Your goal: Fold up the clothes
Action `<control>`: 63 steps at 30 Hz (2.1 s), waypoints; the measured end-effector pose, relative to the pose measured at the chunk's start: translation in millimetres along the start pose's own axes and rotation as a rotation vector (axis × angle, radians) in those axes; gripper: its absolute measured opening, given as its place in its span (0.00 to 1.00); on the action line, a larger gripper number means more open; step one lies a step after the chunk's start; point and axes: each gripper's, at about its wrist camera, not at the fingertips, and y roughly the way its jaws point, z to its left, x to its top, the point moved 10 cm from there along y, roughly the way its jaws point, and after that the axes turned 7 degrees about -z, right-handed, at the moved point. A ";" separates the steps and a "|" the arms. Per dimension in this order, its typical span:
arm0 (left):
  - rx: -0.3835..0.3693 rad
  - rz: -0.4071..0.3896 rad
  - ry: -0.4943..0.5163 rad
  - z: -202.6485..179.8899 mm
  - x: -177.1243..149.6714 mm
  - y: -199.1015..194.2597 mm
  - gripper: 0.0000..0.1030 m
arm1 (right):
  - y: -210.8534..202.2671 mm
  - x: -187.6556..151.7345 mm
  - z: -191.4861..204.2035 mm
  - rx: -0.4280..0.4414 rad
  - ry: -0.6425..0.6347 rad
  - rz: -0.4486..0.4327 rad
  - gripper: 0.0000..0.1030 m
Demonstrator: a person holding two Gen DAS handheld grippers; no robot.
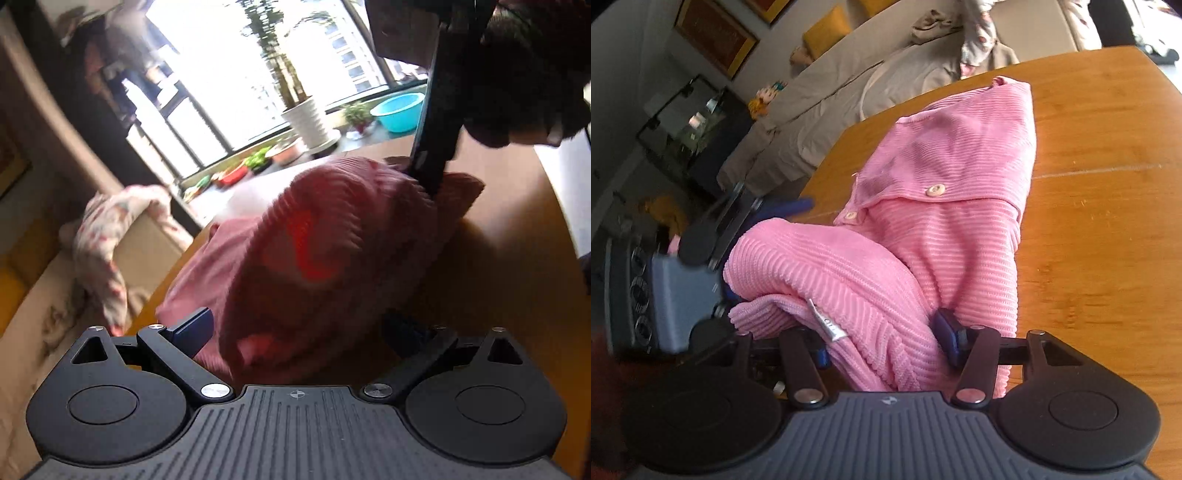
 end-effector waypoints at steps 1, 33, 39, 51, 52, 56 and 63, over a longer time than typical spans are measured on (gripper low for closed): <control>-0.013 -0.005 0.012 1.0 0.0 4.9 0.98 | -0.2 1.3 -0.4 0.000 -0.012 0.006 0.51; -0.353 -0.110 -1.094 80.9 -37.0 16.6 0.41 | -30.1 23.5 21.6 -0.193 -0.789 -0.341 0.35; -0.463 -0.104 -1.041 34.6 -16.1 -22.9 0.41 | -62.0 -3.7 38.0 -0.126 -0.722 -0.306 0.33; -0.651 -0.087 -1.417 11.8 4.3 -71.3 0.56 | -144.6 2.0 111.1 0.132 -0.649 -0.335 0.37; -0.619 -0.053 -1.444 13.8 -8.9 -62.3 0.56 | -131.7 9.8 103.9 0.131 -0.600 -0.317 0.37; -0.505 0.038 -1.533 19.6 -55.9 -38.4 0.59 | -63.7 26.9 55.0 0.000 -0.462 -0.211 0.38; -0.270 0.087 -1.354 39.0 -86.2 -46.1 0.76 | -22.6 23.8 9.8 -0.164 -0.421 -0.174 0.69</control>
